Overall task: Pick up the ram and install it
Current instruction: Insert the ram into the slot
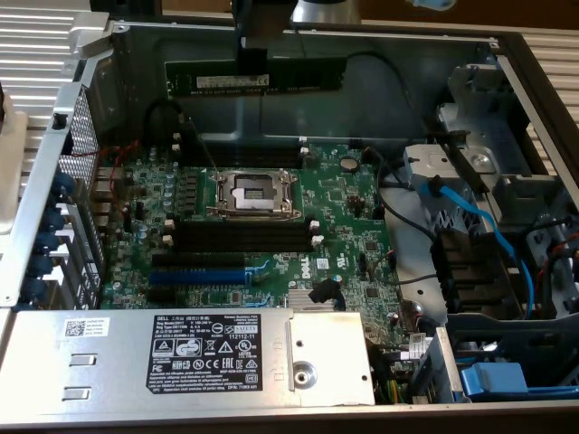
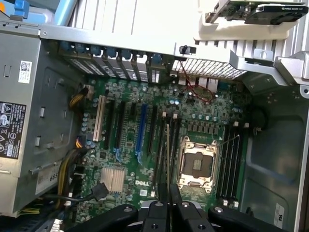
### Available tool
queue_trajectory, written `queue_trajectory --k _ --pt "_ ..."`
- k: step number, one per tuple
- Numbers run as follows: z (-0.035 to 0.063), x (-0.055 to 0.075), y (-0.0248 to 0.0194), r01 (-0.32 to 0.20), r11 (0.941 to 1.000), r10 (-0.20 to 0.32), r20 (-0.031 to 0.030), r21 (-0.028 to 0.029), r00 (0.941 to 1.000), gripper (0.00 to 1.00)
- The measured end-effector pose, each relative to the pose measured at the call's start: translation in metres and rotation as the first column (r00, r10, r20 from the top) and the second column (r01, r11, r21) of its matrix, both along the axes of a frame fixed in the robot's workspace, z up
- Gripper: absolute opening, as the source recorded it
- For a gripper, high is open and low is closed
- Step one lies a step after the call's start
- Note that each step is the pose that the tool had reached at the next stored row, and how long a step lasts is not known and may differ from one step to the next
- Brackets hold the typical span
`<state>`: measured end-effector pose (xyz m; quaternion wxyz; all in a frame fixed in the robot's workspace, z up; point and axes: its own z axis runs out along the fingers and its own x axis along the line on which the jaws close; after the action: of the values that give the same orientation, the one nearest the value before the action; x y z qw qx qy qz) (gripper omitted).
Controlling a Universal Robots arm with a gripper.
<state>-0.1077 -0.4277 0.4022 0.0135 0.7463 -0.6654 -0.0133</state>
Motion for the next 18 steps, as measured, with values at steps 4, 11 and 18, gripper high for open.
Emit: queue_trajectory --k 4,11,18 --pt "-0.0051 0.0 0.0036 0.001 1.0 -0.001 -0.0078 0.0017 1.0 0.12" --pt "-0.018 0.0 0.017 0.005 1.0 -0.005 -0.0081 0.002 1.0 0.12" --pt "-0.0308 0.0 0.0186 0.086 0.9963 -0.086 -0.0081 0.0022 0.9963 0.12"
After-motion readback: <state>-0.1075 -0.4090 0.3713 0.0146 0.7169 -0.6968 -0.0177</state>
